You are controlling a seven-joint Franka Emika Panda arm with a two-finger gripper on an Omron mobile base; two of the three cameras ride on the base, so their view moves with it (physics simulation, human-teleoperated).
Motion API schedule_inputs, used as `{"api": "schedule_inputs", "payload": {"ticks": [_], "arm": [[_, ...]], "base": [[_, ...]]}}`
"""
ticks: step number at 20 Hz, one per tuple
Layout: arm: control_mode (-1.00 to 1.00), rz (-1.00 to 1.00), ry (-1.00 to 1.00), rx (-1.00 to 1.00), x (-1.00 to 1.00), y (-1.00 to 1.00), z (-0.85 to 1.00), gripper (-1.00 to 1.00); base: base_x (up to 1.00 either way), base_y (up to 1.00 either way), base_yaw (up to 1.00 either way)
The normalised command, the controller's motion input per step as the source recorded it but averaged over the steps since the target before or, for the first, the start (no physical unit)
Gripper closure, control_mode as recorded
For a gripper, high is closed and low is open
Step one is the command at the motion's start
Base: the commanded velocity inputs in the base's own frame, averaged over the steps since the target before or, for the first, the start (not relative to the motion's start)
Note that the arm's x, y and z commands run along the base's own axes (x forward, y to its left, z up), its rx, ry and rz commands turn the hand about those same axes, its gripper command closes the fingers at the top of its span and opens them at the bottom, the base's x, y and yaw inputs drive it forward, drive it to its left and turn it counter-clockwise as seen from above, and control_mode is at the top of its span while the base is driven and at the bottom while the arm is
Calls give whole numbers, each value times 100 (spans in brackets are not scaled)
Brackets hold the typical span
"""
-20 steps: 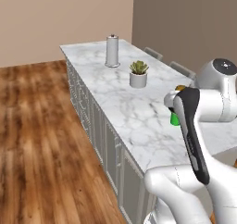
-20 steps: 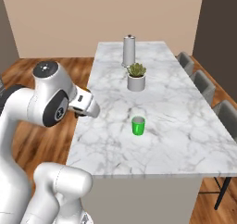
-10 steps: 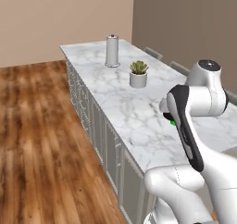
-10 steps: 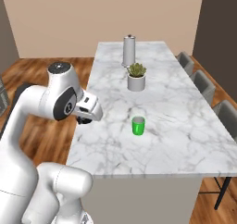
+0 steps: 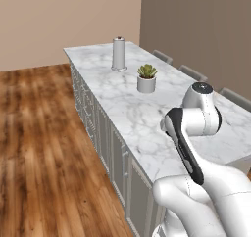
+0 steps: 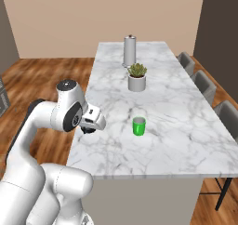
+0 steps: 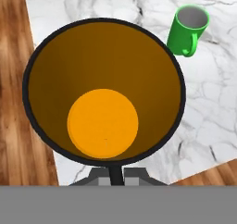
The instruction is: Clear the mugs and bowl far away from the sink.
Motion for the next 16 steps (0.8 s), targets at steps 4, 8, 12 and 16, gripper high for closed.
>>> {"api": "schedule_inputs", "payload": {"ticks": [4,8,12,16], "arm": [[-100,0,1,-5,52,0,-54,100],[-100,0,7,0,59,0,-42,100],[-100,0,18,0,60,0,-35,100],[-100,0,14,0,47,0,-29,100]], "base": [[0,0,0],[0,0,0],[0,0,0],[0,0,0]]}}
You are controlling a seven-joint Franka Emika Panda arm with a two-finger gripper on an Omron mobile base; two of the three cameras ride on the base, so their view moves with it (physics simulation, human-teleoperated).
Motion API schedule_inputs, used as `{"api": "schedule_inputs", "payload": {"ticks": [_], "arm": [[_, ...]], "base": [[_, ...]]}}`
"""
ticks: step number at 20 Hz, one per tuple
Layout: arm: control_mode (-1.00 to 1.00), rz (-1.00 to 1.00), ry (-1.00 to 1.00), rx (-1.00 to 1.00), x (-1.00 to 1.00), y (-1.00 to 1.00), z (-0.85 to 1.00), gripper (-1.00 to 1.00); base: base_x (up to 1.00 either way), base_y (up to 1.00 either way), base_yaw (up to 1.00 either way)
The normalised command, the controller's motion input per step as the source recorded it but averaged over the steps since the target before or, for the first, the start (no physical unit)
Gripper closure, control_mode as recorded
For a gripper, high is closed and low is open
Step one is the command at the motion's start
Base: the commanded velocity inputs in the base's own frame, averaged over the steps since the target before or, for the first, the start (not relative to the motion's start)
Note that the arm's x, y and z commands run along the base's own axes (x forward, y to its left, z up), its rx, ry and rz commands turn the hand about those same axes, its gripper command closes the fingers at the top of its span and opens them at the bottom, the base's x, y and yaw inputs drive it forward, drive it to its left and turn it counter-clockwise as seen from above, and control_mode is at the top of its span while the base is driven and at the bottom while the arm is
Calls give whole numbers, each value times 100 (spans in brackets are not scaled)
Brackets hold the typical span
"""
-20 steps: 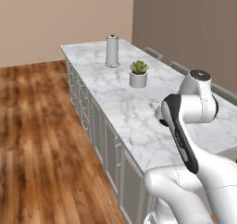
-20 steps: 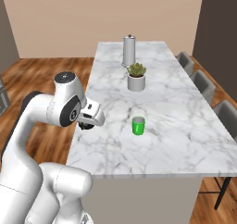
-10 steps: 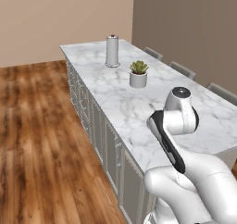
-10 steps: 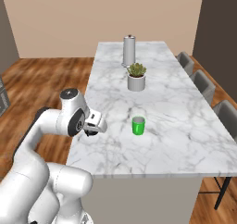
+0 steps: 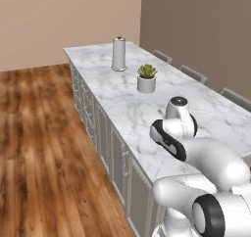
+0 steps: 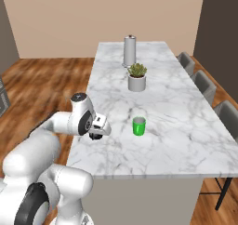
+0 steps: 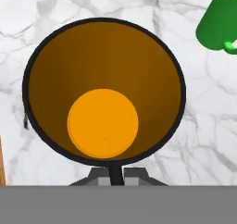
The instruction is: Clear the mugs and bowl far away from the sink.
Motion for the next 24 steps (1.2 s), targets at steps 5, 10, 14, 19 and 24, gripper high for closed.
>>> {"api": "schedule_inputs", "payload": {"ticks": [5,10,14,19,24], "arm": [[-100,0,10,0,32,0,-29,100],[-100,0,2,0,13,0,-28,100],[-100,0,0,0,0,0,-34,100],[-100,0,-19,-5,0,0,-5,100],[-100,0,-18,-2,3,0,-1,100]], "base": [[0,0,0],[0,0,0],[0,0,0],[0,0,0],[0,0,0]]}}
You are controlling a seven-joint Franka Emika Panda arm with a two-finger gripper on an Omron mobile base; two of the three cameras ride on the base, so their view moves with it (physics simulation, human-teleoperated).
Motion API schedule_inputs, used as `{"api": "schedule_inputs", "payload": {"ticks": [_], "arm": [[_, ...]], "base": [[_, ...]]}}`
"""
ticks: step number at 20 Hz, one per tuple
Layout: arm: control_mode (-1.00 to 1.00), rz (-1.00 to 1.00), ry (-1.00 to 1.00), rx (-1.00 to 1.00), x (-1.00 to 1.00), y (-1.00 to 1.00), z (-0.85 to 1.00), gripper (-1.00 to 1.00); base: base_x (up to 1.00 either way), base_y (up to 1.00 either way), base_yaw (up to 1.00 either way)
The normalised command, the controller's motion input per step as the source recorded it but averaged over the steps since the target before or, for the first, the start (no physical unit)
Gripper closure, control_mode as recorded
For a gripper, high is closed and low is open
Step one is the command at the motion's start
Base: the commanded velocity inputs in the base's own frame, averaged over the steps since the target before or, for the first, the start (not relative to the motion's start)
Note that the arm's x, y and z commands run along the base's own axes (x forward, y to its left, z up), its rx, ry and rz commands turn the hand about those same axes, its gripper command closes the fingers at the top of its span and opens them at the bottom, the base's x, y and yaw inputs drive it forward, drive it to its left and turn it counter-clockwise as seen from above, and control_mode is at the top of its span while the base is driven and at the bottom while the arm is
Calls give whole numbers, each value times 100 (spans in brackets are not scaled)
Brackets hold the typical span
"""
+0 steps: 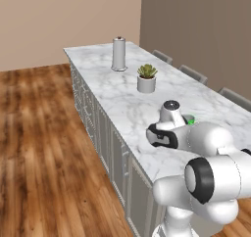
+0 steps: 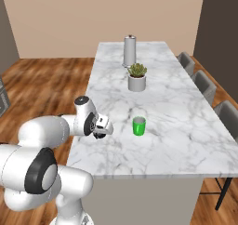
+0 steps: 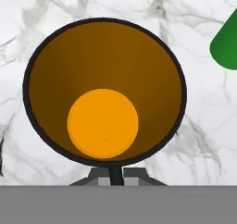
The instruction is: Clear the mugs and bowl far away from the sink.
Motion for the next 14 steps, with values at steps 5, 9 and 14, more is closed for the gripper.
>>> {"api": "schedule_inputs", "payload": {"ticks": [5,9,14], "arm": [[-100,0,-1,0,21,0,-1,100],[-100,0,0,0,25,0,-3,100],[-100,0,0,0,7,0,-12,100]], "base": [[0,0,0],[0,0,0],[0,0,0]]}}
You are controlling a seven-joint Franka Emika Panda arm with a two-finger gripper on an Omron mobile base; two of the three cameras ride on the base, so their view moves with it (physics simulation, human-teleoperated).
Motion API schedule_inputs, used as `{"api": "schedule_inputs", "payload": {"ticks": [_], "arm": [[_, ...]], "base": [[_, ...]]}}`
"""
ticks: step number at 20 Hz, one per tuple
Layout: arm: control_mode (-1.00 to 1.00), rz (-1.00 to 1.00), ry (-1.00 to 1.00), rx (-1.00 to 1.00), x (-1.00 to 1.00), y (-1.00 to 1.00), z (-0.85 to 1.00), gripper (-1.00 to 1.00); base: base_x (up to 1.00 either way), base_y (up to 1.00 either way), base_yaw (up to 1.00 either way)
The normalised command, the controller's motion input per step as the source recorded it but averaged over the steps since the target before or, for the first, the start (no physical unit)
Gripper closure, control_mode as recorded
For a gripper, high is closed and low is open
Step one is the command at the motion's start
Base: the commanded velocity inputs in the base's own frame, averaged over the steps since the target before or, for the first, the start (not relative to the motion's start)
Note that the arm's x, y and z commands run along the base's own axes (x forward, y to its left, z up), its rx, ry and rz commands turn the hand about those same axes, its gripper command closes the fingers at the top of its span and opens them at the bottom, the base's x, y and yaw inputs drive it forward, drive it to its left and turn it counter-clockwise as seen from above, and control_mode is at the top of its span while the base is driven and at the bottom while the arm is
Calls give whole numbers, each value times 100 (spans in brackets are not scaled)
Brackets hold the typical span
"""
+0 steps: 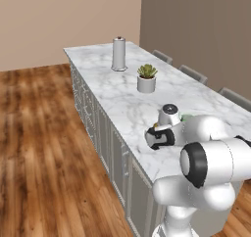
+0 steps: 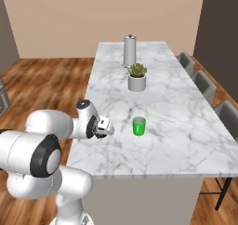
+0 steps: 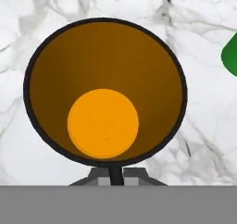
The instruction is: Clear the mugs and bowl far away from the sink.
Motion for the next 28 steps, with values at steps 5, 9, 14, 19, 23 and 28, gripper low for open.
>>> {"api": "schedule_inputs", "payload": {"ticks": [5,9,14,19,23,28], "arm": [[-100,0,4,0,12,0,-28,100],[-100,0,6,0,12,0,-35,100],[-100,0,4,0,11,0,-40,-100],[-100,0,2,0,2,-1,-15,-100],[-100,0,3,0,0,0,0,-100],[-100,0,4,0,0,0,4,-100]], "base": [[0,0,0],[0,0,0],[0,0,0],[0,0,0],[0,0,0],[0,0,0]]}}
